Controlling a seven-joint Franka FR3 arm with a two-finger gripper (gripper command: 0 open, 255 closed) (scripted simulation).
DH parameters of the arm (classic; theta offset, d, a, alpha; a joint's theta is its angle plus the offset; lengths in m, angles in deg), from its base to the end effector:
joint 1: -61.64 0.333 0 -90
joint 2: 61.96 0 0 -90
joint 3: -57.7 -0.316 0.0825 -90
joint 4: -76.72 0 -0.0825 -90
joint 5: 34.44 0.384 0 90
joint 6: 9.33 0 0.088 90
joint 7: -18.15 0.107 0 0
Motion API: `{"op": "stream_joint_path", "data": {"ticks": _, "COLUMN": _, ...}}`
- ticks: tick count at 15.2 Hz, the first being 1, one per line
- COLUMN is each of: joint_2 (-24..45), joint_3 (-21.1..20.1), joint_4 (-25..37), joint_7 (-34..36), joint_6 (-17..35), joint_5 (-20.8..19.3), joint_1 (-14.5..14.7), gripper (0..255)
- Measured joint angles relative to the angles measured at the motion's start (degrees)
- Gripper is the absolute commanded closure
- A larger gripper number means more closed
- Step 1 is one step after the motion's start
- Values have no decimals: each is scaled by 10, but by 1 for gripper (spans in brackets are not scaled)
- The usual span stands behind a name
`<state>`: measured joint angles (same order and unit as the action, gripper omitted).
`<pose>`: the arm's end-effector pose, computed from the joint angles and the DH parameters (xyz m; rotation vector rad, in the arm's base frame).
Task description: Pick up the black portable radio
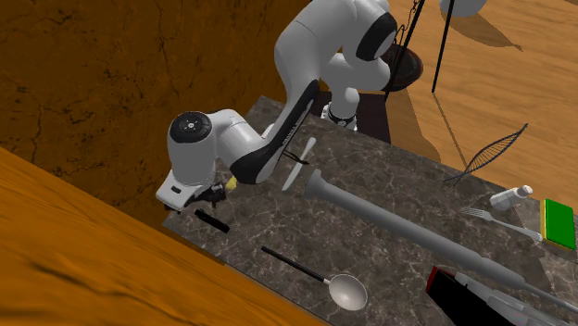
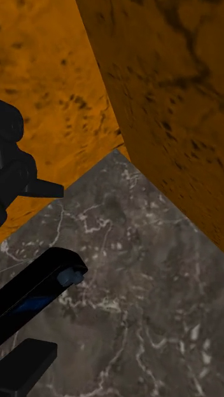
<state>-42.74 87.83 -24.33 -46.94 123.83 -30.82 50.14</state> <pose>0.5157 -0.4147 0.4241 2.7939 0.5946 0.1057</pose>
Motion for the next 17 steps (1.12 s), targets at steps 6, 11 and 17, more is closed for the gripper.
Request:
{"op": "stream_joint_path", "data": {"ticks": 6, "joint_2": 5, "joint_3": -2, "joint_4": -12, "joint_7": 0, "joint_6": 18, "joint_5": 3, "joint_1": 0, "gripper": 255}}
{"op": "stream_joint_path", "data": {"ticks": 11, "joint_2": 5, "joint_3": -2, "joint_4": -13, "joint_7": 0, "joint_6": 18, "joint_5": 3, "joint_1": 0, "gripper": 255}}
{"op": "stream_joint_path", "data": {"ticks": 17, "joint_2": -4, "joint_3": 1, "joint_4": -2, "joint_7": 1, "joint_6": -1, "joint_5": -2, "joint_1": 2, "gripper": 255}}
